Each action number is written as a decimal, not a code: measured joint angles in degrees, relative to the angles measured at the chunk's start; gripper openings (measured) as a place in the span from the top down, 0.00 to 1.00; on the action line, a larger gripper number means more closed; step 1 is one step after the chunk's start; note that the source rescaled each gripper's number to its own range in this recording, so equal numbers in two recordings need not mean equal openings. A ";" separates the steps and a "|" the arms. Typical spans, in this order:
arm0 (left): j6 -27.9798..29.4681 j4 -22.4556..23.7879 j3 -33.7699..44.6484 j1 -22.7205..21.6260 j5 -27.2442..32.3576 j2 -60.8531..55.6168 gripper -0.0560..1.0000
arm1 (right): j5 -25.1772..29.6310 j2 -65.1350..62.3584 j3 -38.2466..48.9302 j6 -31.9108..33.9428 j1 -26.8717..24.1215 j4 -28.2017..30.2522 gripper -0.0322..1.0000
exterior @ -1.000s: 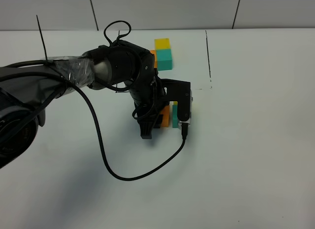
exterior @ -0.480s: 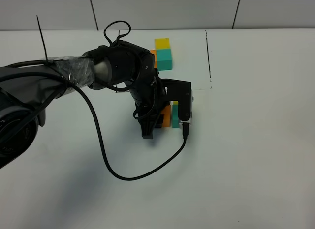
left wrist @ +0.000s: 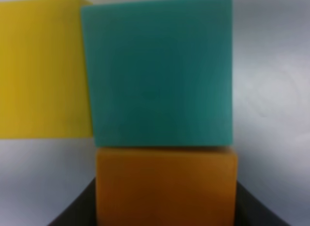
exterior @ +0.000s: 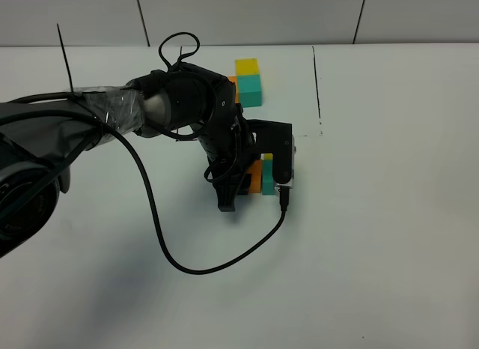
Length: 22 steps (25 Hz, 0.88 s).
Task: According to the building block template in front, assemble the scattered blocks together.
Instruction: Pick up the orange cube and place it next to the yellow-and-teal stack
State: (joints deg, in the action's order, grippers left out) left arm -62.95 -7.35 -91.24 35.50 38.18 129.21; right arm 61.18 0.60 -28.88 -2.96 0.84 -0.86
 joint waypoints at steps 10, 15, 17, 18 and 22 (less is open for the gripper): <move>0.00 -0.25 0.00 0.00 0.00 0.00 0.95 | 0.00 0.00 0.00 0.00 0.00 0.00 0.28; -0.48 -2.41 0.00 0.00 -0.04 0.09 0.95 | 0.00 0.00 0.00 0.00 0.00 0.00 0.28; -0.93 -2.59 0.00 0.00 -0.04 0.13 0.95 | 0.00 0.00 0.00 0.00 0.00 0.00 0.28; -1.08 -2.59 0.00 0.00 -0.04 0.13 0.95 | 0.00 0.00 0.00 0.00 0.00 0.00 0.28; -1.26 -2.59 0.00 0.00 -0.04 0.13 0.95 | 0.00 0.00 0.00 0.00 0.00 0.00 0.28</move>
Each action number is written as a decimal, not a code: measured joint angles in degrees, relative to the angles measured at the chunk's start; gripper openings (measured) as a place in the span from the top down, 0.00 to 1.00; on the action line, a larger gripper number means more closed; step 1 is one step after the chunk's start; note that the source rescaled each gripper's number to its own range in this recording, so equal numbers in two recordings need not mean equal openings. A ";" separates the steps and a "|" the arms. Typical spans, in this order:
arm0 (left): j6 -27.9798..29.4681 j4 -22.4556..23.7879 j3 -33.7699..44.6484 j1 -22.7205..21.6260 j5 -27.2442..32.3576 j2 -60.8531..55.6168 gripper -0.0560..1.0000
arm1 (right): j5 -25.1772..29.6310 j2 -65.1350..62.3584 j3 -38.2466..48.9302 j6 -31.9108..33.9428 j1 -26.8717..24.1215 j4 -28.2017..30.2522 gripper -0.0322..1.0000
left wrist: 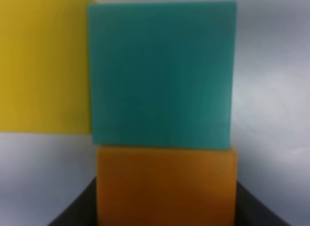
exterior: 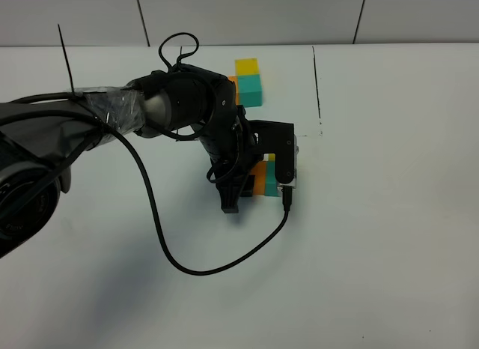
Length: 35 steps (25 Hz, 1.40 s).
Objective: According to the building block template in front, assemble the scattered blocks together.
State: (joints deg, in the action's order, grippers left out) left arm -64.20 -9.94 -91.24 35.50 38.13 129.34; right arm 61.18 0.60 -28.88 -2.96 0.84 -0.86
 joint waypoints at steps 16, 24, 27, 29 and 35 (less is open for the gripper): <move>0.00 3.04 -0.02 0.19 0.24 0.00 0.95 | 0.00 0.00 0.00 0.00 0.00 0.00 0.28; 0.35 3.97 -0.06 0.19 0.51 0.02 0.79 | 0.00 0.00 0.00 0.00 0.00 0.00 0.28; 2.25 4.69 -0.06 0.19 0.65 -0.09 0.44 | 0.00 0.00 0.00 0.00 0.00 0.00 0.28; 3.60 4.75 -0.01 0.19 0.71 -0.45 0.21 | 0.00 0.00 0.00 0.00 0.00 0.00 0.28; 6.41 5.16 0.11 0.19 0.99 -5.35 0.00 | 0.00 0.00 0.00 0.00 0.00 0.00 0.28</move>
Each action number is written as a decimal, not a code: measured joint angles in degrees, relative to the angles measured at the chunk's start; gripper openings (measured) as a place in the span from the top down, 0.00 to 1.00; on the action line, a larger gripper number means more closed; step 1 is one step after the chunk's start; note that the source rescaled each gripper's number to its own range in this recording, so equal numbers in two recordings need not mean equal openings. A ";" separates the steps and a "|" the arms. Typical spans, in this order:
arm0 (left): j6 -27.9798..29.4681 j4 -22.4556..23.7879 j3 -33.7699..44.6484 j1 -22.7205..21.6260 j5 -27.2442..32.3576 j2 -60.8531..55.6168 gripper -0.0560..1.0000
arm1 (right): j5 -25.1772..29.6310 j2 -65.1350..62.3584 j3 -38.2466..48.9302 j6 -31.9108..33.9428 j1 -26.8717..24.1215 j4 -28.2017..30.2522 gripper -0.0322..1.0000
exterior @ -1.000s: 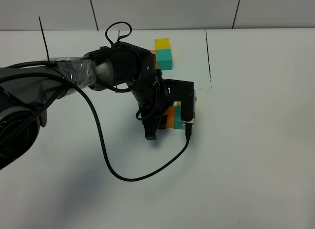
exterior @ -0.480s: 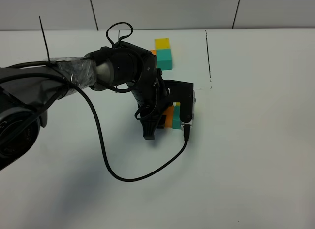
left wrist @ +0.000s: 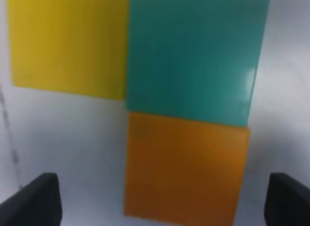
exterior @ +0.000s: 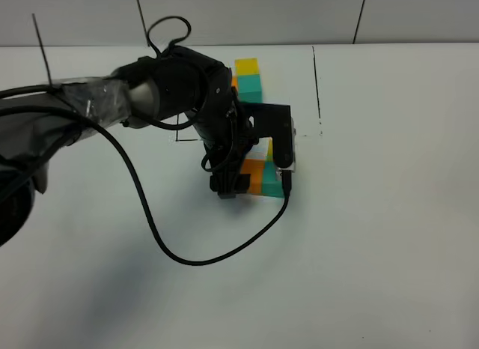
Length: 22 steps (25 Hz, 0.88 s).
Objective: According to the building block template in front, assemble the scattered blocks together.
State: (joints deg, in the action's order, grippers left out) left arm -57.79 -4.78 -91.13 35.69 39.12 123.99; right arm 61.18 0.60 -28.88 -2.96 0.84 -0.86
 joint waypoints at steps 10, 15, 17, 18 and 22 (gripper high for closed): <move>7.38 0.02 0.00 -6.83 2.84 -12.46 0.02 | 0.00 0.00 0.00 0.00 0.00 0.00 0.28; 15.09 0.20 0.00 -15.57 7.36 -15.84 0.05 | 0.00 0.00 0.00 0.00 0.00 0.00 0.28; 18.27 0.20 0.00 -18.86 8.48 -17.47 0.06 | 0.00 0.00 0.00 0.00 0.00 0.00 0.28; 19.66 0.22 0.00 -20.64 9.23 -18.50 0.07 | 0.00 0.00 0.00 0.00 0.00 0.00 0.28; 23.89 0.22 0.06 -27.64 14.02 -22.67 0.09 | 0.00 0.00 0.00 0.00 0.00 0.00 0.28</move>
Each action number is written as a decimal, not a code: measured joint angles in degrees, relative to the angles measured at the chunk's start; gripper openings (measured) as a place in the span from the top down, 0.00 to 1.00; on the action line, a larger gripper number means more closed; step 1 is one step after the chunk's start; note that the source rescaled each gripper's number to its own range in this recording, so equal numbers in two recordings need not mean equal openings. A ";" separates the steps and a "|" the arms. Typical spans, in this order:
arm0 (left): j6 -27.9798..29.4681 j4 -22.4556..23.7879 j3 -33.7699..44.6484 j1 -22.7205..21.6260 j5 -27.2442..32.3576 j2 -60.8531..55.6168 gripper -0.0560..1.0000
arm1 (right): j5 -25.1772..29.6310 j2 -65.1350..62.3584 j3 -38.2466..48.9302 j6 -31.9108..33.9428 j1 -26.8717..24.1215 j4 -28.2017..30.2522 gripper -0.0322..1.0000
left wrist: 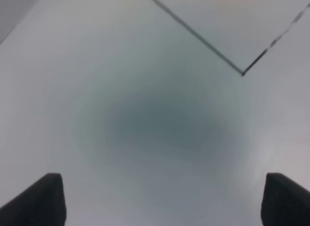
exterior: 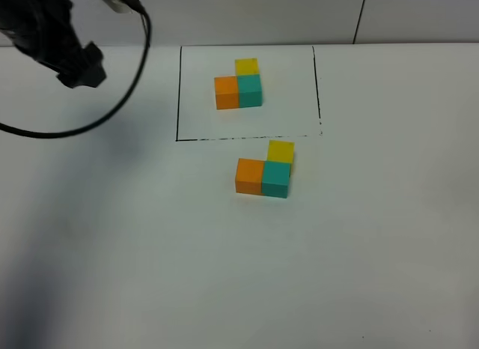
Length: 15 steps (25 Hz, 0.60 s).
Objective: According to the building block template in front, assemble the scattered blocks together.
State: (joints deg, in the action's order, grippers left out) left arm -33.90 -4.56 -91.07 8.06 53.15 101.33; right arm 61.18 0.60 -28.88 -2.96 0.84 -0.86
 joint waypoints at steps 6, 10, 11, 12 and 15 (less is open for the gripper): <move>3.42 0.17 7.24 -9.06 1.29 -9.52 0.12 | 0.00 0.00 0.00 0.00 0.00 0.00 0.28; 6.08 0.28 17.10 -12.03 -2.90 -20.51 0.12 | 0.00 0.00 0.00 0.00 0.00 0.00 0.28; 7.56 0.30 19.51 -12.15 -3.20 -23.86 0.13 | 0.00 0.00 0.00 0.00 0.00 0.00 0.28; 9.08 0.35 21.43 -12.22 -3.39 -26.80 0.13 | 0.00 0.00 0.00 0.00 0.00 0.00 0.28; 14.99 0.24 27.39 -12.22 -3.58 -36.65 0.14 | 0.00 0.00 0.00 0.00 0.00 0.00 0.28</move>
State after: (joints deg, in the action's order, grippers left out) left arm -18.91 -4.32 -63.68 -4.17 49.56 64.67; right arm 61.18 0.60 -28.88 -2.96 0.84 -0.86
